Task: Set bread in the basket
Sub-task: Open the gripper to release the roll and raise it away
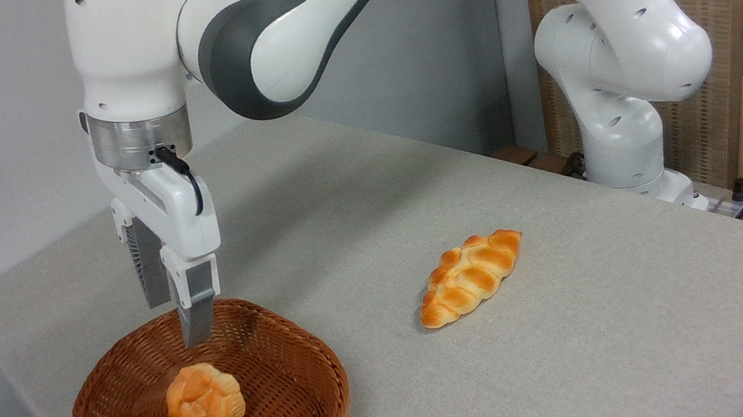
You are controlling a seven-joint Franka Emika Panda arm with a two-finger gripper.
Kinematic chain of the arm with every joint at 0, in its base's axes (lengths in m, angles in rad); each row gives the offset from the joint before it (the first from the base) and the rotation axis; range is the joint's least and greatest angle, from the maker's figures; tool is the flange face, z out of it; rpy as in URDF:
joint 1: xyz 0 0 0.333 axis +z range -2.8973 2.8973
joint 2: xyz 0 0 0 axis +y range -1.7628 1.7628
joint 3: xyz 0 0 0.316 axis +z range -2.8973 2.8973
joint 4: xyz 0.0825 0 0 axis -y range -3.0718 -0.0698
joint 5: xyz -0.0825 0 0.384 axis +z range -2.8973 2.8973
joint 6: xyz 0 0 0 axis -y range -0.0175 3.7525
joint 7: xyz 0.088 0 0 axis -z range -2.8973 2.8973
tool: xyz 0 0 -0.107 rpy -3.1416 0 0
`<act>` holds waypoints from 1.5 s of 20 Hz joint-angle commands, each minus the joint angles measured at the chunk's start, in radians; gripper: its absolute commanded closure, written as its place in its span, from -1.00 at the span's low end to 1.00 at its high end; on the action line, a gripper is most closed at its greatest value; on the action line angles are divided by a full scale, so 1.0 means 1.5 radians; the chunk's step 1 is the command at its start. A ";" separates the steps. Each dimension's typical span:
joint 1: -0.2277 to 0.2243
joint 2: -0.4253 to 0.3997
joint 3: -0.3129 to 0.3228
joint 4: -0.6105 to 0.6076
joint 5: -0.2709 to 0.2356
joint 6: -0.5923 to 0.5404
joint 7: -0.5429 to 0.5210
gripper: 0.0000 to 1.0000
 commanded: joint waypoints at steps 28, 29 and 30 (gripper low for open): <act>0.008 -0.058 0.013 0.116 0.055 -0.355 -0.049 -1.00; 0.008 -0.059 0.035 0.120 0.049 -0.356 -0.046 -1.00; 0.007 -0.060 0.044 0.121 0.047 -0.356 -0.046 -1.00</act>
